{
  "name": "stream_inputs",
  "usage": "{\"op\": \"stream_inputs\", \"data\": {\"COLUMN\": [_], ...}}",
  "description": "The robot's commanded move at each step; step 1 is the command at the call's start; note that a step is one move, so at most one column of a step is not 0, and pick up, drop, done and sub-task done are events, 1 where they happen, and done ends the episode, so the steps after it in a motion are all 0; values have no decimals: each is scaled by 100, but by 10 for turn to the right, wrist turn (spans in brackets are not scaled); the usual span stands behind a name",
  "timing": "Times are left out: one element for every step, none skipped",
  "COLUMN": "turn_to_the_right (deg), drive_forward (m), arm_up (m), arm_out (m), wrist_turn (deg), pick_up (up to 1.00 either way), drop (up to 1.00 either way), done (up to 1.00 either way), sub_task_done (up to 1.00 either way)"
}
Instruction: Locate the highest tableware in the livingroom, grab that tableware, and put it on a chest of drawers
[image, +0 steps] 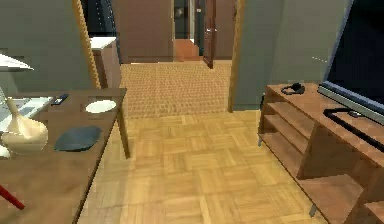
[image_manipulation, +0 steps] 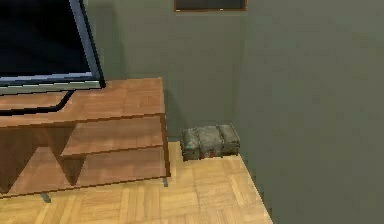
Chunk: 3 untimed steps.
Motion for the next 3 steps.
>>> {"op": "stream_inputs", "data": {"turn_to_the_right": [0, 450, 300], "drive_forward": [75, 0, 0], "arm_up": [0, 0, 0], "arm_out": [0, 0, 0], "wrist_turn": [0, 0, 0], "pick_up": [0, 0, 0], "drop": [0, 0, 0], "done": [0, 0, 0], "sub_task_done": [0, 0, 0]}}
